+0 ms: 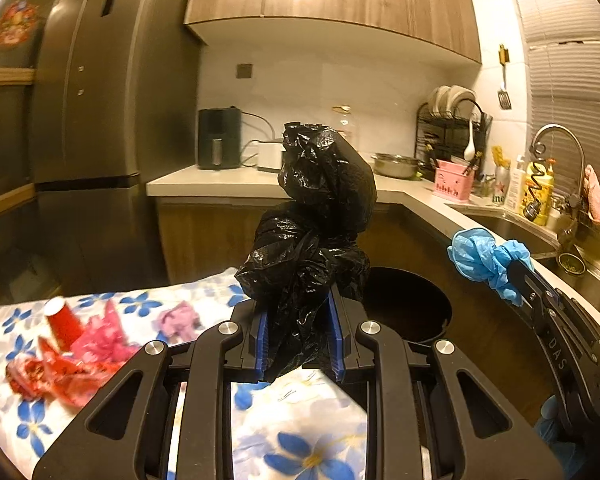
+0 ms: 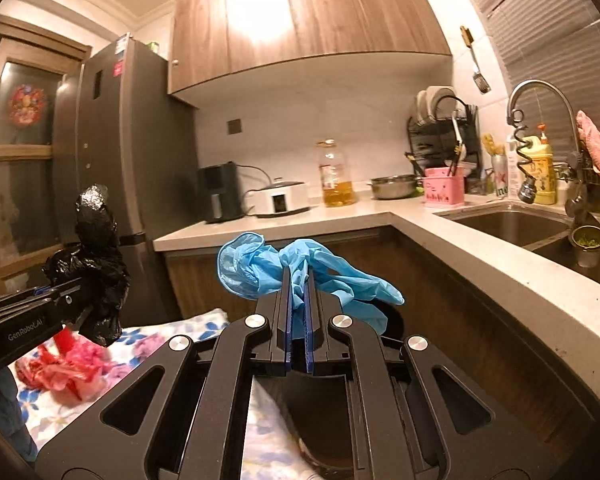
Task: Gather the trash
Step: 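Carry the black bag and blue glove over the bin with both tools, then open both tools to drop the bag and glove into the bin, then move both open tools back over the red bags on the table, then grasp the red printed bag with the right tool while the left tool grasps another red bag, then carry both red printed bags over the black bin with both tools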
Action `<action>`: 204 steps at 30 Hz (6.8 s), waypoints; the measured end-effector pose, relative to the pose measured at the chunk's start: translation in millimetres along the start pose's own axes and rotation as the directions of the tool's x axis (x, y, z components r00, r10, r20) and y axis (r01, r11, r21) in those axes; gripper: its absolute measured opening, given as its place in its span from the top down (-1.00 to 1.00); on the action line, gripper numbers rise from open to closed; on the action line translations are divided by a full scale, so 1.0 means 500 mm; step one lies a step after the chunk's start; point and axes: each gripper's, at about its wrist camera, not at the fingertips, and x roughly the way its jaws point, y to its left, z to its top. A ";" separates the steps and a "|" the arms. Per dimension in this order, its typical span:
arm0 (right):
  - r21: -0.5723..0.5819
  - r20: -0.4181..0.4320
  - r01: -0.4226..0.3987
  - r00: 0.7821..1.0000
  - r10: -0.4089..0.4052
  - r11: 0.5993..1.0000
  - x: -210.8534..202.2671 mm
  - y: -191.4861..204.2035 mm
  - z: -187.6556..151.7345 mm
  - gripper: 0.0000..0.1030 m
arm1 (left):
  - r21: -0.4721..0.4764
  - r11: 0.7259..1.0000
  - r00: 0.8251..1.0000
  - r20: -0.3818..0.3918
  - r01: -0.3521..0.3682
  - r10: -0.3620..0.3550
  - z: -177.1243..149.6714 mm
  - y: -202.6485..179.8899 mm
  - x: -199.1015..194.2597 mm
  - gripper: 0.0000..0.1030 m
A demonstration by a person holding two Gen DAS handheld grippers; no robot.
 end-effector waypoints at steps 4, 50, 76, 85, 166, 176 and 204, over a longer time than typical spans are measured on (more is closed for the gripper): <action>0.009 0.011 0.032 0.999 -0.032 0.999 0.026 -0.029 0.011 0.91 | 0.007 0.999 0.999 -0.009 0.051 -0.051 0.020 -0.034 0.042 0.53; 0.066 -0.161 -0.010 0.987 0.021 0.998 0.293 -0.128 -0.109 0.37 | -0.027 0.980 0.961 -0.192 0.195 -0.197 -0.097 -0.139 0.406 -0.08; 0.046 -0.116 -0.021 0.993 0.027 0.999 0.158 -0.064 -0.067 -0.30 | -0.036 0.996 0.988 -0.136 -0.082 0.077 -0.086 -0.009 0.241 -0.66; 0.029 -0.079 -0.090 0.993 0.092 0.996 0.075 0.009 -0.045 -0.33 | -0.105 0.978 0.980 -0.103 -0.182 0.171 -0.092 0.086 0.114 -0.66; -0.116 -0.423 -0.696 0.680 0.599 0.708 0.142 0.624 -0.279 0.99 | -0.322 0.734 0.798 -0.319 -0.598 0.511 -0.280 0.732 -0.034 -0.57; -0.114 -0.391 -0.691 0.691 0.607 0.713 0.110 0.590 -0.261 0.99 | -0.357 0.753 0.822 -0.384 -0.553 0.422 -0.310 0.736 -0.018 0.74; -0.070 -0.167 -0.472 0.874 0.457 0.879 -0.006 0.323 -0.130 0.99 | -0.304 0.863 0.915 -0.097 -0.402 0.392 -0.165 0.434 -0.144 0.90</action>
